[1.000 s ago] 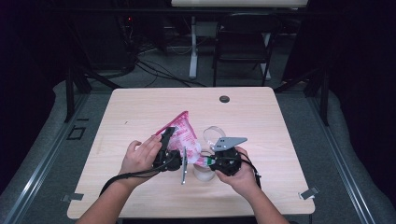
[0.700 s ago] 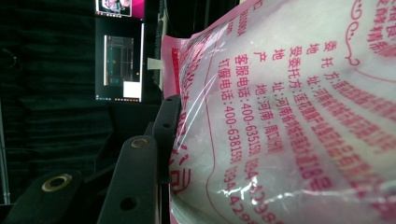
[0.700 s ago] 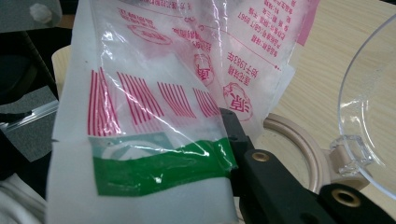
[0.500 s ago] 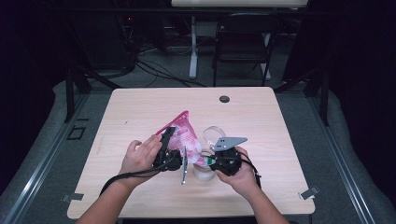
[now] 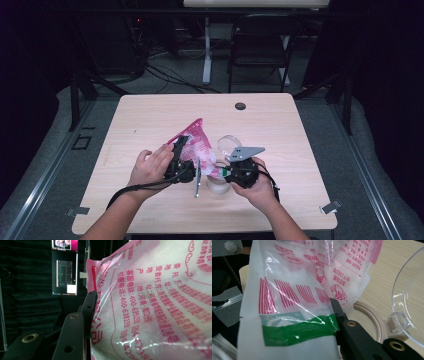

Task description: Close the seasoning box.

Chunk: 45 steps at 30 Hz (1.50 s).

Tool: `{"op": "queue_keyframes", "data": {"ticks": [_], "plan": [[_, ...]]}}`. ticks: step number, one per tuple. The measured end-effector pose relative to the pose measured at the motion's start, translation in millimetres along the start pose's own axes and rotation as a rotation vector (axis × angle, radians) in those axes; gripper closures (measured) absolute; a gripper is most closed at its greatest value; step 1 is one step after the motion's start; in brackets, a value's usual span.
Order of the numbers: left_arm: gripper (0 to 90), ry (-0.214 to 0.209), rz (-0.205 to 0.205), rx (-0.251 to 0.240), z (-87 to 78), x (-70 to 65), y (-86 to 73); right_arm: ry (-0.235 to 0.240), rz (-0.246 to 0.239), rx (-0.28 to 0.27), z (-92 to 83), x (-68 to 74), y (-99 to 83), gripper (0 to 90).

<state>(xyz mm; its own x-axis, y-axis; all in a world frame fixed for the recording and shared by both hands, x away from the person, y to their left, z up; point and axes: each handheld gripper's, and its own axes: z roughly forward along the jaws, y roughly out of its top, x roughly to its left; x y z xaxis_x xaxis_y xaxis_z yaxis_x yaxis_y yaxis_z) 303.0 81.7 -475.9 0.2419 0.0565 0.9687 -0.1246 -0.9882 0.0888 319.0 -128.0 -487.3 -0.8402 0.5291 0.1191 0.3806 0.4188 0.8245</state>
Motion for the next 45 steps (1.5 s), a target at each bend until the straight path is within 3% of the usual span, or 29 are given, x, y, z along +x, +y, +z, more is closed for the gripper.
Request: {"op": "queue_keyframes", "data": {"ticks": [45], "plan": [[60.9, 0.005, 0.018, -0.006, -0.9, 2.8, 3.7, -0.009, -0.003, 0.002, 0.1, -0.4, -0.2, 90.0]]}}
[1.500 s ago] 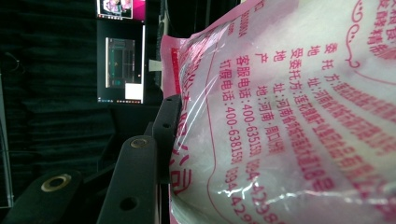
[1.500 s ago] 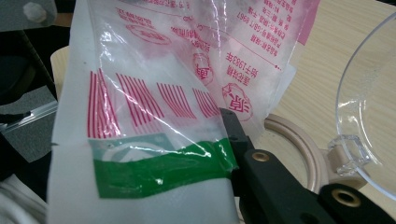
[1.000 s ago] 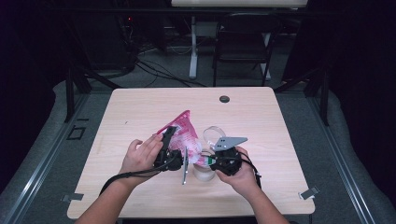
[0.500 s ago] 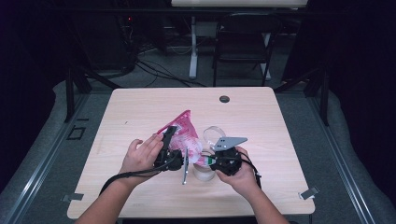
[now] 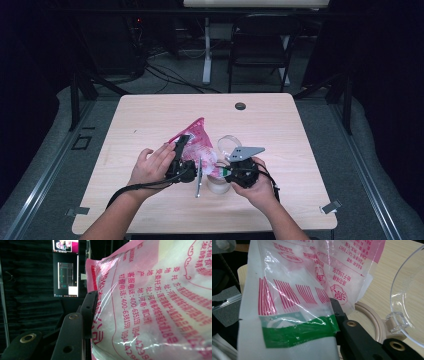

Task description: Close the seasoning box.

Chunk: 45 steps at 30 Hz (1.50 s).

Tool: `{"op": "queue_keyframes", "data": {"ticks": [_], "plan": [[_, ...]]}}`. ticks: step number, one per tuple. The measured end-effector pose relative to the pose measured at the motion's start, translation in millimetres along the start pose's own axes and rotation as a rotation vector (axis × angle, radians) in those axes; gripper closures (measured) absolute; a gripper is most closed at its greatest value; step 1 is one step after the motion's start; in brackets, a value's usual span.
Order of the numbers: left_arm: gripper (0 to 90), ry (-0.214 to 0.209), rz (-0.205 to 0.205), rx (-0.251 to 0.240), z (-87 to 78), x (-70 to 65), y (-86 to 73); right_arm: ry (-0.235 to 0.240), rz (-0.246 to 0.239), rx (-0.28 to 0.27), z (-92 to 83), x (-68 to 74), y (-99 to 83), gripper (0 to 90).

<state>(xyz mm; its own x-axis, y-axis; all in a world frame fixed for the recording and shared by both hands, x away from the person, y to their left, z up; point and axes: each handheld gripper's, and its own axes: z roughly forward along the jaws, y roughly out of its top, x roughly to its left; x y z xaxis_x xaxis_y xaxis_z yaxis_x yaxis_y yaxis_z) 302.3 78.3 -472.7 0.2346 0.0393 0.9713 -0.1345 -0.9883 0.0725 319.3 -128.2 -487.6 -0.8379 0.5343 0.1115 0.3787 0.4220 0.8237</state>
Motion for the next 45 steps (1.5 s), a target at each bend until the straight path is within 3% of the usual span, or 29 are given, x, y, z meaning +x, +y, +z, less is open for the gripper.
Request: {"op": "queue_keyframes", "data": {"ticks": [12, 16, 26, 45], "plan": [[60.8, 0.004, 0.012, -0.005, -0.6, 2.6, 3.9, -0.006, 0.002, 0.006, -1.4, -2.0, -0.4, 90.0], [60.8, 0.008, 0.011, -0.027, 0.6, 2.2, 4.3, -0.009, 0.006, 0.004, -1.8, -3.3, -0.8, 90.0], [60.7, -0.017, 0.024, -0.008, 1.3, 4.9, 7.6, -0.01, 0.011, 0.004, -1.9, -4.7, -1.3, 90.0], [60.8, -0.023, 0.111, -0.003, 1.4, 10.3, 12.9, -0.007, 0.014, 0.0, -1.5, -4.5, -1.2, 90.0]]}}
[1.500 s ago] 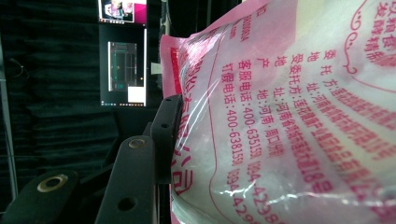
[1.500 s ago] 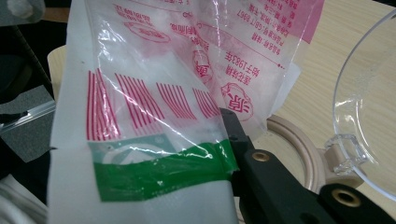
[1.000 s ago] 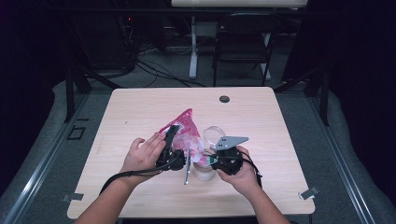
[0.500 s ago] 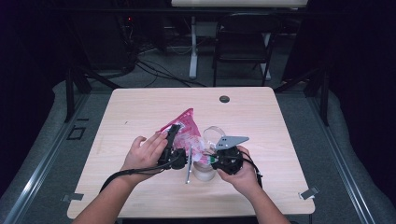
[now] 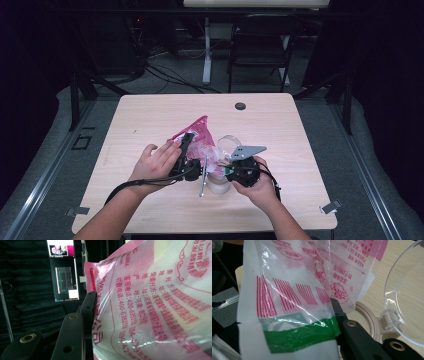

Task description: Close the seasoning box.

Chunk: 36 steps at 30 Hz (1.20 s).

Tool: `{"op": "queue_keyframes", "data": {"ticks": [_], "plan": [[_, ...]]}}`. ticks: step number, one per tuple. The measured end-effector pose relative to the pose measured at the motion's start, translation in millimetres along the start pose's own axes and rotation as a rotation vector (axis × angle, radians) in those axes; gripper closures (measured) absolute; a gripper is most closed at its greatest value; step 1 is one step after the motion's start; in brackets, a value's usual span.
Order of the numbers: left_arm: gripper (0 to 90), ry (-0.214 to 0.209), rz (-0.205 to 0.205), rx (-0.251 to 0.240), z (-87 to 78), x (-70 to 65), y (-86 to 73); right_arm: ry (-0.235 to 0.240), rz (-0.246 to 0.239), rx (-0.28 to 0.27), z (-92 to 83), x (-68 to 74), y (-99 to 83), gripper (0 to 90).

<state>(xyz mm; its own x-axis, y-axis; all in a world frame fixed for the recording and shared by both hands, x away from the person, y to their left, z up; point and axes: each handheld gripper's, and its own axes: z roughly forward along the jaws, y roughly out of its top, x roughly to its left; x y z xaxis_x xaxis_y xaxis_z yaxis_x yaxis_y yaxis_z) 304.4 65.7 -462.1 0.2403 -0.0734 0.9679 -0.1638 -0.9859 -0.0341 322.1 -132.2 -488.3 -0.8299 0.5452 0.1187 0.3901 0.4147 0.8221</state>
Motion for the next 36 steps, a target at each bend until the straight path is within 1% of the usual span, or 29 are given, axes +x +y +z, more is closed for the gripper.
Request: {"op": "queue_keyframes", "data": {"ticks": [4, 7, 9, 10, 12, 13, 14, 15, 17, 23, 27, 28, 29, 30, 31, 32, 33, 35, 36], "plan": [[60.8, -0.004, 0.002, 0.005, 0.2, 0.1, 1.4, 0.003, -0.004, 0.008, 0.1, -0.5, 0.1, 90.0], [60.8, -0.007, 0.011, 0.006, 0.1, 1.4, 1.2, 0.002, -0.006, 0.011, 1.0, -0.3, -0.1, 90.0], [60.8, -0.011, 0.024, 0.014, -0.5, 3.1, 1.4, 0.004, -0.006, 0.013, 1.4, -0.3, -0.1, 90.0], [60.8, -0.013, 0.015, 0.005, 0.1, 2.9, 0.6, 0.007, -0.006, 0.015, 1.7, -0.1, -0.1, 90.0], [60.8, -0.015, 0.014, 0.009, 0.4, 2.3, -0.4, 0.007, -0.014, 0.022, 2.6, 0.2, -0.3, 90.0], [60.8, -0.02, 0.019, 0.01, 0.5, 2.3, -0.8, 0.007, -0.014, 0.022, 2.6, 0.2, -0.3, 90.0], [60.8, -0.034, 0.008, 0.012, 1.0, 1.1, -1.5, 0.007, -0.013, 0.024, 2.9, 0.3, -0.5, 90.0], [60.8, -0.035, 0.004, 0.011, 1.3, -0.1, -2.1, 0.01, -0.018, 0.034, 3.5, 0.3, -0.7, 90.0], [60.8, -0.03, 0.01, 0.005, 1.8, -0.7, -2.9, 0.013, -0.02, 0.037, 3.9, 0.5, -0.8, 90.0], [60.9, -0.042, 0.007, 0.008, 1.7, -0.1, -3.5, 0.019, -0.025, 0.042, 5.0, 1.0, -1.1, 90.0], [60.8, -0.03, 0.003, 0.003, 0.8, 0.7, -3.0, 0.019, -0.02, 0.045, 4.5, 0.0, -1.5, 90.0], [60.9, -0.037, -0.002, 0.006, 0.4, 0.9, -2.7, 0.019, -0.02, 0.047, 4.4, -0.5, -1.6, 90.0], [60.9, -0.037, 0.01, 0.014, -0.9, 2.6, -1.5, 0.015, -0.016, 0.046, 4.7, -0.9, -1.9, 90.0], [60.9, -0.028, 0.003, -0.002, -0.2, 1.8, -1.6, 0.015, -0.015, 0.048, 4.7, -1.8, -2.2, 90.0], [60.8, -0.029, 0.005, -0.001, -0.7, 2.5, -0.9, 0.013, -0.008, 0.045, 5.0, -2.4, -2.8, 90.0], [60.8, -0.019, 0.012, -0.004, -1.2, 3.4, -0.1, 0.013, -0.005, 0.048, 4.9, -3.2, -3.0, 90.0], [60.8, -0.015, 0.007, -0.006, -1.5, 3.1, 0.3, 0.01, -0.003, 0.049, 4.6, -3.8, -3.1, 90.0], [60.8, -0.02, -0.001, -0.007, -1.4, 3.0, 0.9, 0.003, 0.007, 0.042, 4.0, -4.6, -3.3, 90.0], [60.7, -0.011, 0.012, -0.009, -1.7, 4.0, 1.6, 0.001, 0.008, 0.043, 3.6, -4.8, -3.2, 90.0]]}}
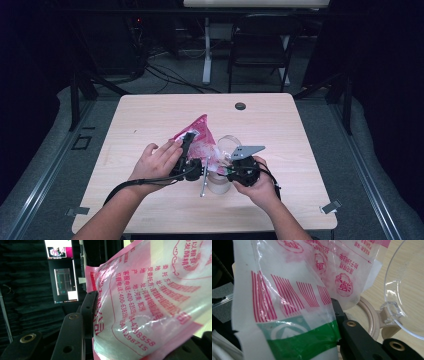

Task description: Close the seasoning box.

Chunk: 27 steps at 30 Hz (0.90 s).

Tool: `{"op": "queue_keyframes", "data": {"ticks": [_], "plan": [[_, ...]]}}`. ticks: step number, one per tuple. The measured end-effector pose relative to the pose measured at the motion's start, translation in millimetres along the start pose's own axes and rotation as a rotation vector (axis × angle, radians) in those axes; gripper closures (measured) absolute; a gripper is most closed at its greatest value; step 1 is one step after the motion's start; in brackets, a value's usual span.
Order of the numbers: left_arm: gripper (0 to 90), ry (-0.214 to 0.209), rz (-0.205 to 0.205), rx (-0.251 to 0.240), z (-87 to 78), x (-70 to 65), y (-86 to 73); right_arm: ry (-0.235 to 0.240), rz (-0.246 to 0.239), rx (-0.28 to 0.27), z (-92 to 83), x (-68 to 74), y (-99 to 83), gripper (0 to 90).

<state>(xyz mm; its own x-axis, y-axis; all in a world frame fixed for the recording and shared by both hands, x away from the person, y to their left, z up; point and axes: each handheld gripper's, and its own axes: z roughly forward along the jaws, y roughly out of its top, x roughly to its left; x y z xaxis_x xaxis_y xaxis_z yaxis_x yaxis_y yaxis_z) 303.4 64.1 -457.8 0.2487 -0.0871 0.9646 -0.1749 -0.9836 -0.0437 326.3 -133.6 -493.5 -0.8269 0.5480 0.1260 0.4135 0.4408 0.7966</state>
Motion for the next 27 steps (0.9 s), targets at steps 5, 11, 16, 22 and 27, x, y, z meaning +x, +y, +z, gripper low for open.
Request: {"op": "queue_keyframes", "data": {"ticks": [5, 11, 16, 22, 27], "plan": [[60.5, 0.003, 0.004, -0.001, -1.2, -1.0, 1.8, -0.003, 0.003, 0.003, 0.4, -0.7, -0.4, 90.0], [60.2, -0.006, -0.007, 0.0, -1.0, -2.4, 3.4, -0.006, 0.007, 0.005, 0.2, -0.9, -0.5, 90.0], [60.2, -0.006, -0.007, 0.003, 0.4, -3.3, 4.0, -0.001, -0.004, 0.009, 1.6, 2.0, 0.7, 90.0], [60.2, -0.006, -0.011, 0.002, 0.5, -4.8, 4.2, -0.001, -0.007, 0.008, 1.7, 1.9, 0.7, 90.0], [60.2, -0.002, -0.007, 0.001, 0.6, -4.6, 4.3, -0.005, -0.009, 0.008, 1.8, 3.0, 1.1, 90.0]]}}
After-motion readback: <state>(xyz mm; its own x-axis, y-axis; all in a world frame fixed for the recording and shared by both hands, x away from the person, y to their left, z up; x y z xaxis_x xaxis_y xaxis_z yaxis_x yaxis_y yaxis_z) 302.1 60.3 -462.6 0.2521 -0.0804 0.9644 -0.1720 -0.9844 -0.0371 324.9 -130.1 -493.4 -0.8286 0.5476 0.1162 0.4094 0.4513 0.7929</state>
